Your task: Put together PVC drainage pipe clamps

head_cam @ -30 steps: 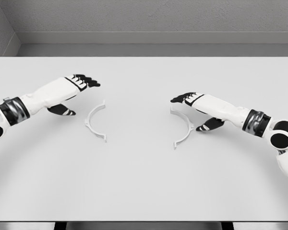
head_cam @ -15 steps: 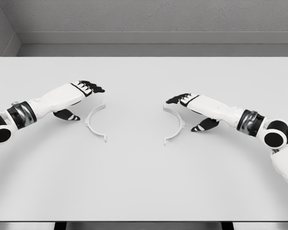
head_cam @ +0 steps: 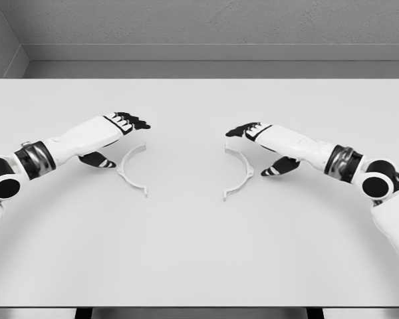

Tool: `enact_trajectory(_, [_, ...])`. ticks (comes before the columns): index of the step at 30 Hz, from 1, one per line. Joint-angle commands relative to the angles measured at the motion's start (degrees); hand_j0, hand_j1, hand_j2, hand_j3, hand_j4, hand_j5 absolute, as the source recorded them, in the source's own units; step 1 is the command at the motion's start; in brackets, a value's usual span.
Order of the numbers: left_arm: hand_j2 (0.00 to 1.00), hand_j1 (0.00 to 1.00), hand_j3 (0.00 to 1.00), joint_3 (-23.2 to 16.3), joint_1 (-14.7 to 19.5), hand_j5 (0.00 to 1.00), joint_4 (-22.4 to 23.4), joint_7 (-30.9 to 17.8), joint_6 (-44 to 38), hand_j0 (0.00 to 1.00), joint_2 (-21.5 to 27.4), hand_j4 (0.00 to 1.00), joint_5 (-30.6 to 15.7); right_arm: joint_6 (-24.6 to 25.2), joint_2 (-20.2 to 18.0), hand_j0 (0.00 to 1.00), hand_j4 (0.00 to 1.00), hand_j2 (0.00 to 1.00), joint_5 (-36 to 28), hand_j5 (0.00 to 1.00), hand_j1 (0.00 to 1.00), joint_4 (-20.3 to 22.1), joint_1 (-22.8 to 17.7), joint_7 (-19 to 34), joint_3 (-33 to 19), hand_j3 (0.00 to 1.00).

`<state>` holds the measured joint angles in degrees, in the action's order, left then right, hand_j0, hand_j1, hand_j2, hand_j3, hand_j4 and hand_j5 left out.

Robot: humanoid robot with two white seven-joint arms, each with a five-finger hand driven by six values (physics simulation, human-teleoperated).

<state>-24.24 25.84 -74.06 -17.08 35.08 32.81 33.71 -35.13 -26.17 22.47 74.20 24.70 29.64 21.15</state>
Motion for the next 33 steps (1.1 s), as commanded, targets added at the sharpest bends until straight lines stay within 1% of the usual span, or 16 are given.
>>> enact_trajectory(1, [1.0, 1.0, 1.0, 0.1, 0.0, 1.0, 0.0, 0.0, -0.1, 1.0, -0.3, 1.0, -0.4, 0.1, 0.9, 1.0, 1.0, 1.0, -0.3, 1.0, 1.0, -0.7, 0.0, 0.0, 0.0, 1.0])
enact_trajectory(3, [1.0, 1.0, 1.0, 0.1, 0.0, 1.0, 0.0, -0.1, -0.1, 1.0, -0.9, 1.0, 0.5, 0.1, 1.2, 1.0, 1.0, 1.0, -0.2, 1.0, 1.0, -1.9, 0.8, 0.2, 0.6, 1.0])
enact_trajectory(4, [1.0, 1.0, 1.0, 0.1, 0.0, 1.0, 0.0, -0.1, -0.1, 1.0, -0.9, 1.0, 0.5, 0.1, 1.2, 1.0, 1.0, 1.0, -0.2, 1.0, 1.0, -3.6, 1.8, 0.4, 1.7, 1.0])
enact_trajectory(5, [1.0, 1.0, 1.0, 0.1, -0.1, 1.0, 0.0, -0.2, -0.1, 1.0, -0.9, 1.0, 0.5, 0.1, 1.3, 1.0, 1.0, 1.0, -0.2, 1.0, 1.0, -4.1, 2.1, 0.4, 1.8, 1.0])
enact_trajectory(13, [1.0, 1.0, 1.0, 0.1, -0.2, 1.0, -0.1, -0.4, -0.1, 1.0, -1.5, 1.0, 0.8, 0.1, 1.3, 1.0, 1.0, 1.0, -0.2, 1.0, 1.0, -4.4, 2.2, 0.4, 1.8, 1.0])
enact_trajectory(15, [1.0, 1.0, 1.0, 0.1, -0.2, 1.0, -0.1, -0.8, -0.1, 1.0, -1.6, 1.0, 0.8, 0.1, 2.4, 1.0, 1.0, 1.0, -0.2, 1.0, 1.0, -4.4, 2.5, 0.5, 1.8, 1.0])
enact_trajectory(22, [1.0, 1.0, 1.0, 0.1, -0.1, 1.0, -0.2, -1.1, -0.1, 1.0, -2.7, 1.0, 0.8, 0.1, 2.5, 1.0, 1.0, 1.0, -0.2, 1.0, 1.0, -4.3, 2.5, 0.5, 1.9, 1.0])
enact_trajectory(26, [1.0, 1.0, 1.0, 0.2, 0.0, 1.0, -0.3, -1.9, -0.1, 1.0, -2.8, 1.0, 0.8, 0.1, 3.4, 1.0, 1.0, 1.0, 0.2, 1.0, 1.0, -4.4, 2.9, 0.8, 1.9, 1.0])
enact_trajectory(33, [1.0, 1.0, 1.0, 0.2, 0.0, 1.0, -0.3, -2.2, -0.1, 1.0, -4.4, 1.0, 0.8, 0.1, 3.8, 1.0, 1.0, 1.0, 0.2, 1.0, 1.0, -4.3, 3.1, 0.8, 2.5, 1.0])
